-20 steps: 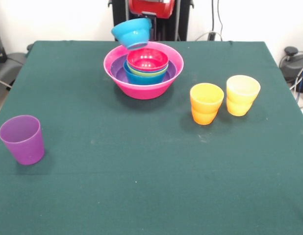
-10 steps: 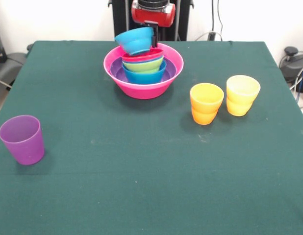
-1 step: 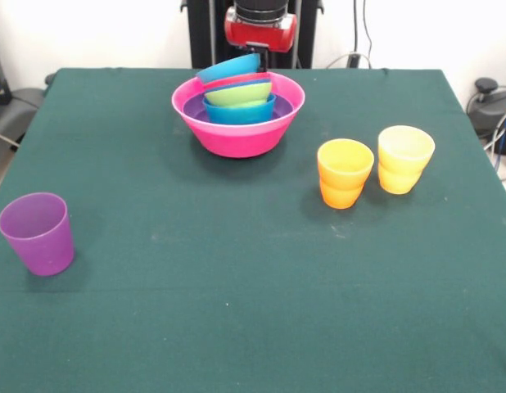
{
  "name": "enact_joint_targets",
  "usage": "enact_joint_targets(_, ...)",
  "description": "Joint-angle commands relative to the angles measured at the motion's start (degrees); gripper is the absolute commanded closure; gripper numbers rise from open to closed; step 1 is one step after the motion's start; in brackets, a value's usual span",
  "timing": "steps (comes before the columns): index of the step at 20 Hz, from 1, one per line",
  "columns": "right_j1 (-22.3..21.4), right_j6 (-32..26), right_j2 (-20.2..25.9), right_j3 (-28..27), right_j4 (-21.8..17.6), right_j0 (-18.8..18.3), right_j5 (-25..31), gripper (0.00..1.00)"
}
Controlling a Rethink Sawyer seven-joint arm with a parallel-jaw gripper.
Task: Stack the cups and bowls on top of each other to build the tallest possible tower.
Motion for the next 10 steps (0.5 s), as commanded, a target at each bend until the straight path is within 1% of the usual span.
enact_joint_targets(1, 4.1, 6.4, 2.4, -1.5, -1.4, 1.1, -1.8, 1.0)
enact_joint_targets(4, 3.6, 5.3, 2.6, -2.1, -1.8, 0.9, -0.3, 1.0)
enact_joint_targets(6, 3.2, 4.7, 2.8, -2.6, -2.6, 0.5, -1.2, 1.0)
enact_joint_targets(7, 3.0, 4.5, 2.7, -2.9, -2.6, 0.5, -1.0, 0.0)
enact_joint_targets(10, 2.6, 4.1, 2.3, -3.4, -2.7, 1.0, -0.5, 0.0)
